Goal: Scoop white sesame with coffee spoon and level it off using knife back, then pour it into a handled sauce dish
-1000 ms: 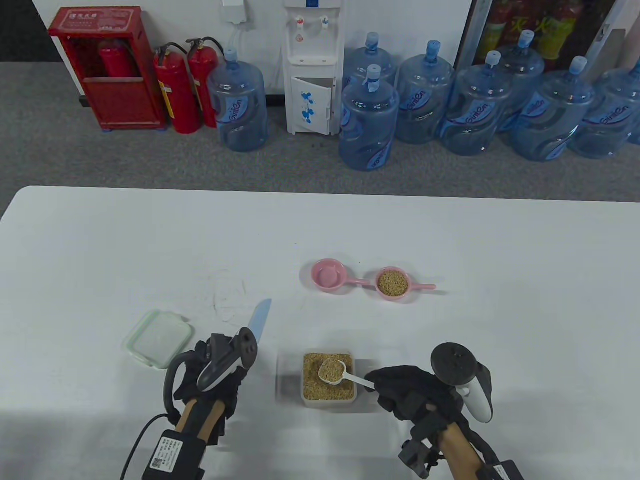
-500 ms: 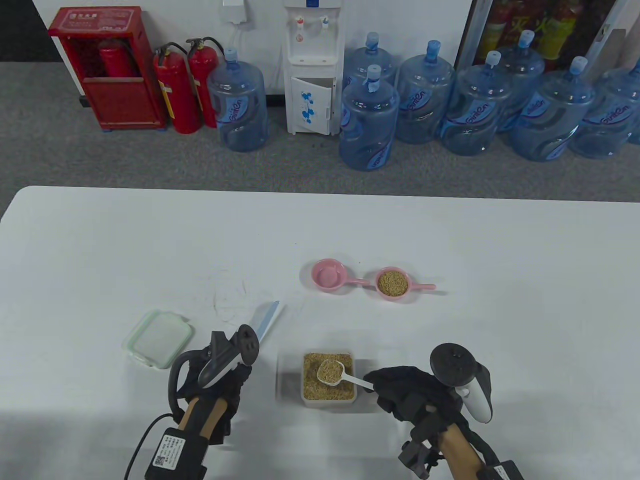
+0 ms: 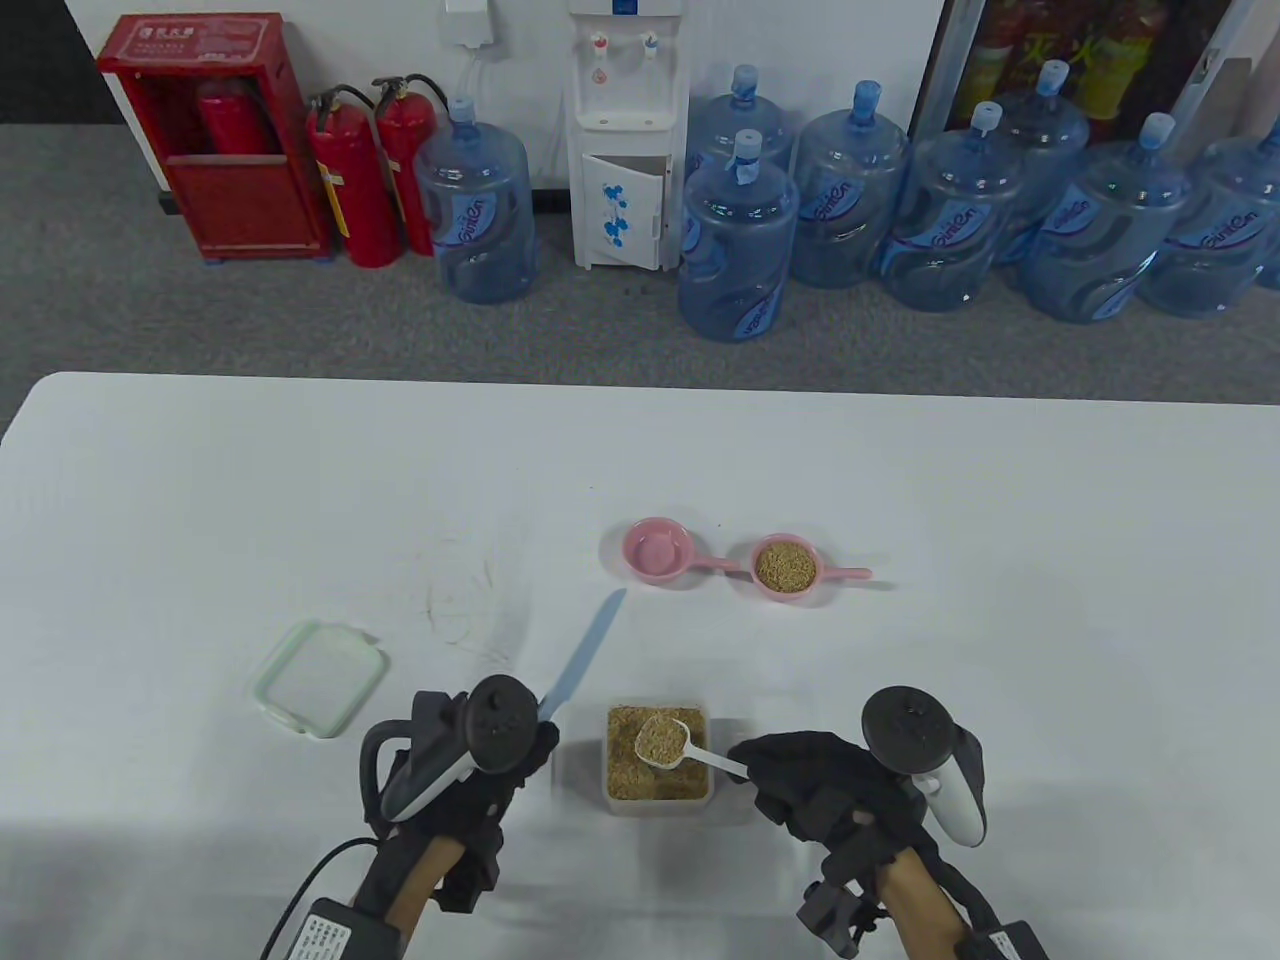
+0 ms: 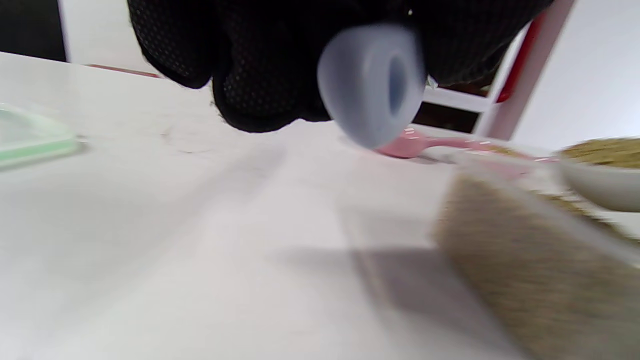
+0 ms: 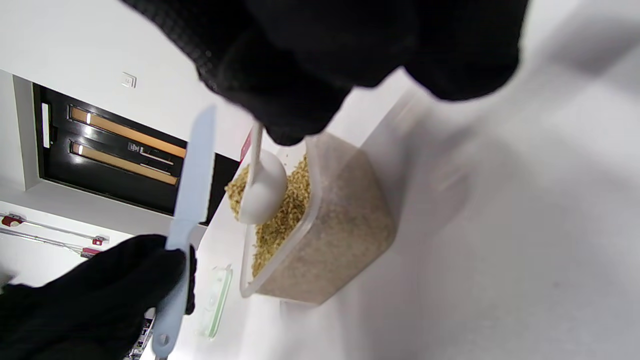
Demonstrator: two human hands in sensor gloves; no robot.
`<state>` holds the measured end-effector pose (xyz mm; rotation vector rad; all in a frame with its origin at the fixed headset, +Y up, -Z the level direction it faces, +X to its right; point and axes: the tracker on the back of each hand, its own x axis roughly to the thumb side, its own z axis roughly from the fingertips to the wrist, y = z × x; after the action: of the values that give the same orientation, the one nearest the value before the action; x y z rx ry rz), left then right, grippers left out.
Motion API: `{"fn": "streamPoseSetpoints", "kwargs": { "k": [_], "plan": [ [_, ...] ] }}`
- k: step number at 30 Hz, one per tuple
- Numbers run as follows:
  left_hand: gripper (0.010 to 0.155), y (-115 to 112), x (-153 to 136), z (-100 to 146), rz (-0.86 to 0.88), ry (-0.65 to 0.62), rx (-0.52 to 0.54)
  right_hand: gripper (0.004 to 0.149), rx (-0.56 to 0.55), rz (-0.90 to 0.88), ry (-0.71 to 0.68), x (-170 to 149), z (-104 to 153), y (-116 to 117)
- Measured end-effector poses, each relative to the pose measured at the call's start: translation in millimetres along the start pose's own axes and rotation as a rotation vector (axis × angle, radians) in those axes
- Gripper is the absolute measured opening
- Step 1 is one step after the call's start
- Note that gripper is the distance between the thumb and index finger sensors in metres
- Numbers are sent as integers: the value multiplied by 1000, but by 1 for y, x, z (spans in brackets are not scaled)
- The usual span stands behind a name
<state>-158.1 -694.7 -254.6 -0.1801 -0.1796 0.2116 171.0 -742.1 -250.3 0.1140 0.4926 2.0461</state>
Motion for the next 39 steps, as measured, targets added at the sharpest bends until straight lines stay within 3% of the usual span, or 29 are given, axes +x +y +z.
{"fn": "streamPoseSetpoints", "kwargs": {
  "k": [6, 11, 18, 39],
  "plan": [
    [44, -8, 28, 11, 136, -177, -116, 43, -7, 3, 3, 0, 0, -1],
    [45, -17, 43, 15, 101, -238, -177, 43, 3, 6, -3, 2, 1, 2],
    [45, -23, 40, 10, 93, -208, -233, 43, 14, 20, -5, 3, 1, 3],
    [44, -25, 10, -6, 56, -69, -195, 43, 0, 21, -5, 3, 3, -3]
  ]
}}
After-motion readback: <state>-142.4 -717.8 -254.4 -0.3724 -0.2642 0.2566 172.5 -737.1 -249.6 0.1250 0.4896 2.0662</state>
